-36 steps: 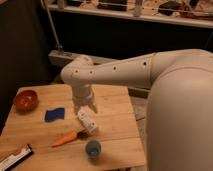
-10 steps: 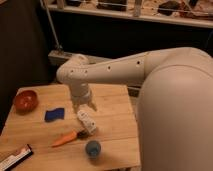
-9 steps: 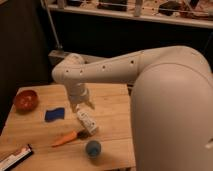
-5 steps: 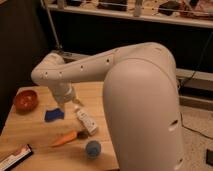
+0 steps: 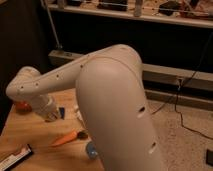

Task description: Push the eraser across the table

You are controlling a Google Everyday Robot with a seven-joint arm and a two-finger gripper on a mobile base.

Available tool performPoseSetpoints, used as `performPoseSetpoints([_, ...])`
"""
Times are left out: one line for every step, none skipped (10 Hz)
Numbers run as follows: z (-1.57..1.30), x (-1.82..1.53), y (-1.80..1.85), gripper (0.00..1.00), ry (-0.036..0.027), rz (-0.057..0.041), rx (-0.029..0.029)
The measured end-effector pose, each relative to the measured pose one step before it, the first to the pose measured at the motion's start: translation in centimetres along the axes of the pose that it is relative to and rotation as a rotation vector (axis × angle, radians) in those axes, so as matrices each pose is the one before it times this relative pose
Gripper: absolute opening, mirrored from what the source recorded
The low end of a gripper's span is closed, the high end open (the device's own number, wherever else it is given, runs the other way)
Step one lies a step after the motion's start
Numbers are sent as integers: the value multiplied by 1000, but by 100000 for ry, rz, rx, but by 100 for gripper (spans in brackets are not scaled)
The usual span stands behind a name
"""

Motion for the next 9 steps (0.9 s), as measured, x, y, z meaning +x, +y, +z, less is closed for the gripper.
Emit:
performPoseSetpoints([-52,-247,1472,8,-617,-3146,-1053])
performPoseSetpoints([74,-240,926,2,-344,-2127,-766])
performPoseSetpoints([234,-329,838,0,-113,-1770,-1321])
performPoseSetpoints([266,-281,426,0,30,-930,-763])
performPoseSetpoints([465,-501,485,0,-194,-1134,-856])
performPoseSetpoints([630,-461,757,0,317,-1187,-909])
performPoseSetpoints([539,-214,597,0,367,-990,-140])
performPoseSetpoints([499,-98,609,0,524,-1100,342])
performPoseSetpoints([241,-7,281,0,177,-552,965])
